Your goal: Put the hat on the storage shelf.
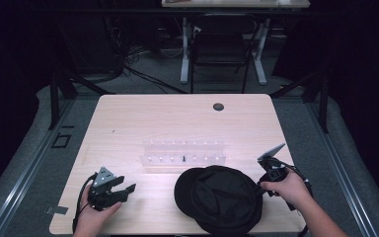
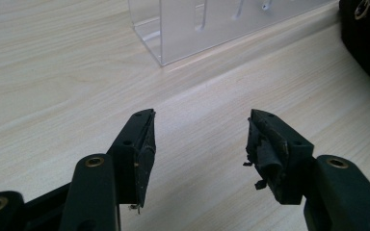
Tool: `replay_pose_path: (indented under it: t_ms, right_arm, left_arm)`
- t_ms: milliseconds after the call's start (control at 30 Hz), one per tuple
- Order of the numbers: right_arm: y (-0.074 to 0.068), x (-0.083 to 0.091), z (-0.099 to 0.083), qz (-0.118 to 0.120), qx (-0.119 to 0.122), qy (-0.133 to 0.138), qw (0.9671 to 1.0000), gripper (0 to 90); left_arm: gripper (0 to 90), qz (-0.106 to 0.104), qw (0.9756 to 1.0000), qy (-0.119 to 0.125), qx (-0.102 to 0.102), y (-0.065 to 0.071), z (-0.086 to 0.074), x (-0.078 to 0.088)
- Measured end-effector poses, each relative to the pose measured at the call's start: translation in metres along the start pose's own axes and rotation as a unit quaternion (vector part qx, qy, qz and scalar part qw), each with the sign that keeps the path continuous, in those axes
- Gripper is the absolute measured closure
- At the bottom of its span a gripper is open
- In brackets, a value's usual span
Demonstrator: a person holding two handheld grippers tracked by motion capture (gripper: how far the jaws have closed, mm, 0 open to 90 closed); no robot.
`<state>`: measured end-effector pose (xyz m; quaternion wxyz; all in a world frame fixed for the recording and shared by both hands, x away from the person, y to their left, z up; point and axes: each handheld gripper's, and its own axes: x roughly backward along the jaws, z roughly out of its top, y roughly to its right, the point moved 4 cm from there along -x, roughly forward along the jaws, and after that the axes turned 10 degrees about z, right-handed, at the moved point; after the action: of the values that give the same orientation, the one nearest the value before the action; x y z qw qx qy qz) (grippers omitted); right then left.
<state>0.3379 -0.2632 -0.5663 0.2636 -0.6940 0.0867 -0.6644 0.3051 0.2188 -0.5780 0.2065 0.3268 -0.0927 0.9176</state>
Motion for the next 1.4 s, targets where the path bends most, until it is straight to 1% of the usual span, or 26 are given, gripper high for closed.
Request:
replay_pose_path:
  t_ms: [133, 300, 333, 433, 467, 500, 567, 600, 633, 667, 700, 733, 767, 833, 900, 933, 967, 1067, 1100, 1133, 1167, 1233, 1267, 1300, 1367, 1400]
  right_arm:
    - [-0.001, 0.002, -0.001, 0.017, -0.007, 0.001, 0.9998, 82.8]
    - [0.000, 0.005, -0.002, 0.024, -0.004, 0.002, 0.9997, 83.5]
    - [-0.001, 0.004, -0.003, 0.029, -0.011, 0.018, 0.9994, 83.6]
    - [-0.003, 0.009, -0.003, 0.032, -0.008, 0.015, 0.9993, 84.0]
    - [-0.005, 0.010, -0.003, 0.037, -0.009, 0.022, 0.9990, 84.1]
    - [-0.005, 0.013, -0.003, 0.037, -0.006, 0.017, 0.9992, 84.1]
    - [-0.008, 0.018, -0.003, 0.049, -0.004, 0.026, 0.9985, 84.2]
    - [-0.010, 0.020, -0.004, 0.058, -0.010, 0.037, 0.9976, 84.3]
    - [-0.011, 0.023, -0.004, 0.059, -0.008, 0.035, 0.9976, 84.2]
    - [-0.013, 0.025, -0.004, 0.069, -0.013, 0.047, 0.9964, 84.3]
    - [-0.014, 0.029, -0.004, 0.069, -0.011, 0.040, 0.9968, 84.2]
    - [-0.013, 0.033, -0.004, 0.068, 0.002, 0.028, 0.9973, 84.2]
    - [-0.016, 0.033, -0.004, 0.071, -0.010, 0.048, 0.9963, 84.3]
    - [-0.019, 0.037, -0.004, 0.068, -0.009, 0.051, 0.9963, 84.2]
    - [-0.020, 0.041, -0.004, 0.066, 0.000, 0.042, 0.9969, 84.2]
    - [-0.023, 0.042, -0.004, 0.071, -0.006, 0.056, 0.9959, 84.2]
    - [-0.023, 0.045, -0.004, 0.069, 0.003, 0.042, 0.9967, 84.2]
    - [-0.026, 0.049, -0.005, 0.074, -0.002, 0.049, 0.9960, 84.3]
    - [-0.027, 0.049, -0.005, 0.080, -0.007, 0.060, 0.9950, 84.4]
    - [-0.027, 0.052, -0.005, 0.082, -0.007, 0.053, 0.9952, 84.3]
    - [-0.028, 0.052, -0.005, 0.089, -0.015, 0.065, 0.9937, 84.4]
    - [-0.029, 0.057, -0.006, 0.101, -0.010, 0.053, 0.9934, 84.4]
    - [-0.031, 0.057, -0.006, 0.101, -0.018, 0.066, 0.9925, 84.4]
    - [-0.031, 0.059, -0.006, 0.103, -0.014, 0.065, 0.9925, 84.4]
    - [-0.033, 0.061, -0.006, 0.102, -0.017, 0.080, 0.9914, 84.5]
    - [-0.032, 0.064, -0.007, 0.103, -0.012, 0.074, 0.9919, 84.5]
  left_arm:
    - [43.7, 0.001, 1.0000, 0.000, 0.003, 0.000, 0.000, 0.000]
    - [43.8, 0.001, 1.0000, 0.000, 0.004, 0.000, 0.000, 0.000]
    - [43.8, 0.001, 1.0000, 0.000, 0.003, 0.000, 0.000, 0.000]
    - [43.8, 0.001, 1.0000, 0.000, 0.003, 0.000, 0.000, 0.000]
    - [43.8, 0.001, 1.0000, 0.000, 0.003, 0.000, 0.000, 0.000]
    - [43.8, 0.001, 1.0000, 0.000, 0.002, 0.000, 0.000, 0.000]
    - [43.8, 0.002, 1.0000, 0.001, 0.004, -0.001, 0.000, 0.000]
    - [43.8, 0.002, 1.0000, 0.001, 0.004, -0.001, 0.000, 0.000]
    - [43.8, 0.002, 1.0000, 0.000, 0.003, -0.001, 0.000, 0.000]
    - [43.8, 0.002, 1.0000, -0.004, 0.002, -0.001, 0.000, 0.000]
    - [43.8, 0.002, 1.0000, -0.004, 0.002, -0.002, 0.000, 0.000]
    - [43.8, 0.002, 1.0000, -0.004, 0.003, -0.002, 0.000, 0.000]
    - [43.8, 0.002, 1.0000, -0.004, 0.003, -0.002, 0.000, 0.001]
    - [43.8, 0.002, 1.0000, -0.004, 0.003, -0.002, 0.000, 0.001]
    - [43.8, 0.002, 1.0000, -0.004, 0.003, -0.002, 0.000, 0.001]
    - [43.8, 0.002, 1.0000, -0.003, 0.004, -0.002, 0.000, 0.001]
    - [43.8, 0.002, 1.0000, 0.001, 0.005, -0.001, 0.000, 0.000]
    - [43.8, 0.002, 1.0000, 0.001, 0.005, -0.001, -0.001, 0.000]
    - [43.8, 0.002, 1.0000, 0.001, 0.006, -0.001, -0.001, 0.000]
    - [43.8, 0.002, 1.0000, 0.001, 0.005, -0.001, -0.001, 0.000]
    - [43.8, 0.002, 1.0000, 0.001, 0.006, -0.001, -0.001, 0.000]
    - [43.8, 0.002, 1.0000, 0.003, 0.007, -0.001, -0.001, 0.000]
    - [43.8, 0.001, 1.0000, 0.002, 0.007, -0.002, -0.001, 0.000]
    - [43.8, 0.001, 1.0000, 0.002, 0.007, -0.002, -0.001, 0.000]
    - [43.8, 0.001, 1.0000, 0.002, 0.007, -0.002, -0.001, 0.000]
    - [43.8, 0.001, 1.0000, 0.002, 0.007, -0.002, -0.001, 0.000]
